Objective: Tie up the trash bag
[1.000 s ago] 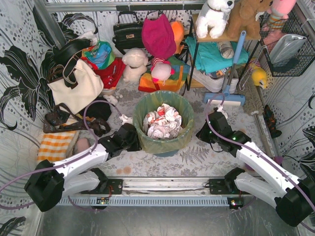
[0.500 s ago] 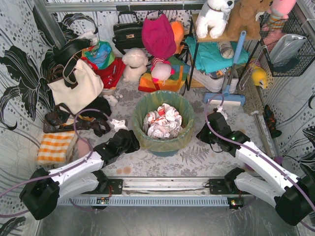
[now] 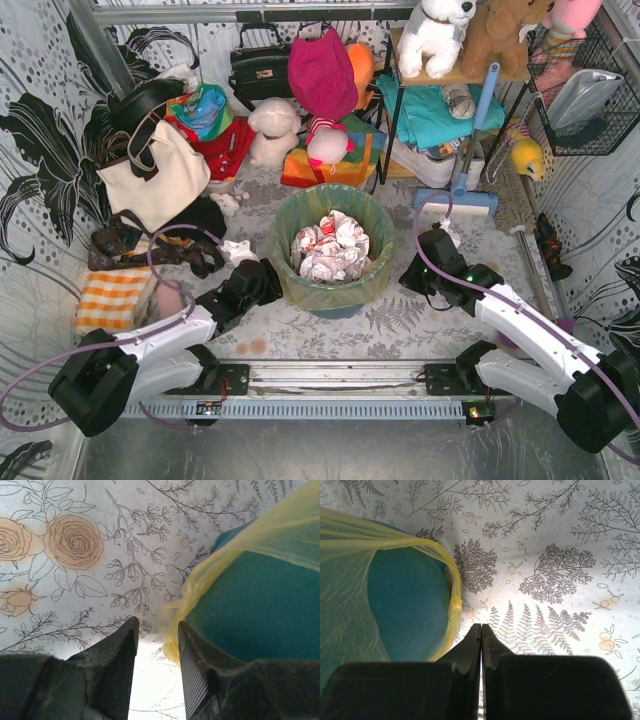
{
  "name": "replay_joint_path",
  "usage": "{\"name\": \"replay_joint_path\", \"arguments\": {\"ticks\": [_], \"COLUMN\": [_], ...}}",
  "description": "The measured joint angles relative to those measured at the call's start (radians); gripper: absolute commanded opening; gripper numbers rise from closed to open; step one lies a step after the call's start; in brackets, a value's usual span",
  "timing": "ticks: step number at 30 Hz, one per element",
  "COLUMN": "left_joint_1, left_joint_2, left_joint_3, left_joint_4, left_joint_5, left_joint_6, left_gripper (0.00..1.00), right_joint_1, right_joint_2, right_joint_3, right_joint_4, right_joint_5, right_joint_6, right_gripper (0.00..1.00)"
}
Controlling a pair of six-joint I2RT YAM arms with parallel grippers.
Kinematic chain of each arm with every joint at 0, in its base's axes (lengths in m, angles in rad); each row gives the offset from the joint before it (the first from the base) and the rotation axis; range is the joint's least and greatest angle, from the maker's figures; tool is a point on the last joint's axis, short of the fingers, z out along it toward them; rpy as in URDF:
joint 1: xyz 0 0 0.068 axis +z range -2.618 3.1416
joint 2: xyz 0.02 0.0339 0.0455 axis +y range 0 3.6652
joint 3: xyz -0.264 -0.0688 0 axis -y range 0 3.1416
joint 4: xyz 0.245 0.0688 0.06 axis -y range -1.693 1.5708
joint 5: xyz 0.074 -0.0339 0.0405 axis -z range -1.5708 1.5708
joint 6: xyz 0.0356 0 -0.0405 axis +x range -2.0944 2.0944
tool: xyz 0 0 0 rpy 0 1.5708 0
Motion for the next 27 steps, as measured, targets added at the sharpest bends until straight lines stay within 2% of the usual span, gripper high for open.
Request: {"name": "replay_joint_path", "arguments": {"ticks": [9, 16, 18, 27], "left_joint_1": [0.027, 0.027, 0.027, 0.027], "left_joint_2": [0.14, 0.213, 0.213, 0.034], "left_joint_3": [-0.028, -0.042, -0.043, -0.043], "left_joint_4": [0.16, 0.282, 0.283, 0.177], "left_joint_5": [0.056, 0.125, 0.132, 0.113], "left_joint_6": [0.01, 0.013, 0.014, 0.031], "left_gripper": [0.41, 0.08, 0.03, 0.0], "right_joint_1": [0.0, 0.0, 0.0, 0.0], "right_joint_2": [0.027, 0.029, 0.029, 0.026], "right_joint_3": [0.0, -0.03, -0.044, -0.154], "right_joint_4": [0.002, 0.035, 0.04, 0.188], "right_joint_5": [-0.005, -0.023, -0.027, -0.081], "right_joint_6": [0.028, 0.055, 0.065, 0.169], "right_gripper": [0.01, 0.02, 0.04, 0.4]}}
